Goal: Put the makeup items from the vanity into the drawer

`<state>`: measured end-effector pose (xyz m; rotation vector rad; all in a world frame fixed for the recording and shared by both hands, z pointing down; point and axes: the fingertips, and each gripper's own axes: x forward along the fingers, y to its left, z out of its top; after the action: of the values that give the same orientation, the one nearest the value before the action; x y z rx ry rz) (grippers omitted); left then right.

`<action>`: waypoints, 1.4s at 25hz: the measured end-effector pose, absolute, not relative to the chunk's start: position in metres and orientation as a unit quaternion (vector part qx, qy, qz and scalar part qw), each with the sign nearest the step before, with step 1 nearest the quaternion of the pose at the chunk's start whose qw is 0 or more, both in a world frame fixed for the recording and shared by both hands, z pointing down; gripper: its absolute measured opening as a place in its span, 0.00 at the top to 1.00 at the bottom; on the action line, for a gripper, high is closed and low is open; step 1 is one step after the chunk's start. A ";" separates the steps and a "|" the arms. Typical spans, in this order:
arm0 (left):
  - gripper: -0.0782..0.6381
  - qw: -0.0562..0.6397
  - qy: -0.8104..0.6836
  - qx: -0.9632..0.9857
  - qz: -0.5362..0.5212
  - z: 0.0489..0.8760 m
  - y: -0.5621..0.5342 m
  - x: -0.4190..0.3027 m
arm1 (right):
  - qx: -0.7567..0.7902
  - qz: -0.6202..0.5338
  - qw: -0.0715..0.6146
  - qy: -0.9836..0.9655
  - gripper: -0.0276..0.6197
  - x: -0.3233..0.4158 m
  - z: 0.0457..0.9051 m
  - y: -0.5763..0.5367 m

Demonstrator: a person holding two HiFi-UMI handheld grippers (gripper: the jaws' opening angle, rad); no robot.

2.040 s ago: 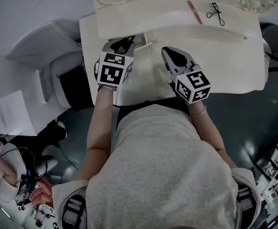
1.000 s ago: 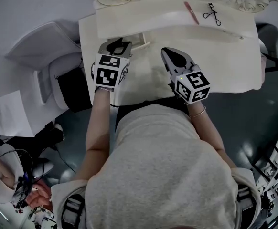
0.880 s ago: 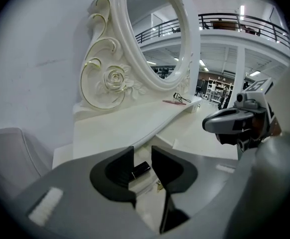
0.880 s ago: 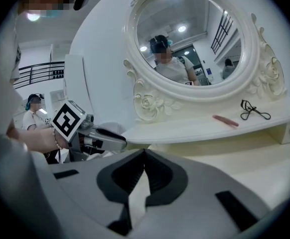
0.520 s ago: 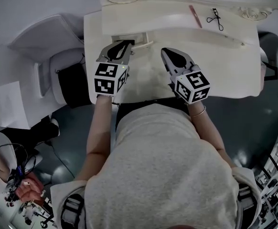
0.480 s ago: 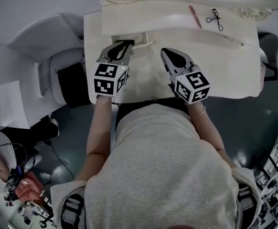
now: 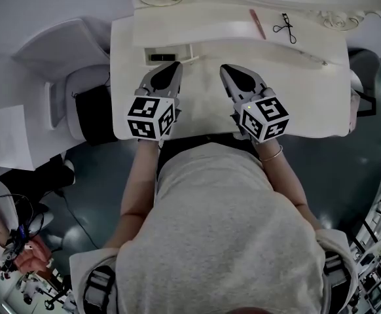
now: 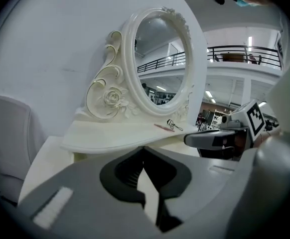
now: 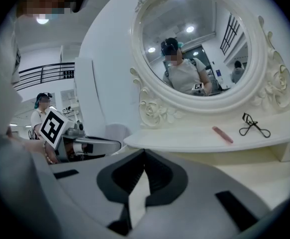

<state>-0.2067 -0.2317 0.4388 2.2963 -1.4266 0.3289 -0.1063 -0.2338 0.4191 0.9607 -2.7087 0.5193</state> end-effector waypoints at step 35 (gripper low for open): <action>0.88 0.226 -0.464 0.854 0.068 0.415 -0.192 -0.031 | 0.308 0.159 0.120 -0.930 0.95 -0.003 0.390 -0.201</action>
<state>-0.0311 -0.1920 0.4151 2.3535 -1.2796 0.1874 -0.0030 -0.2007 0.3900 0.9002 -2.7181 0.4654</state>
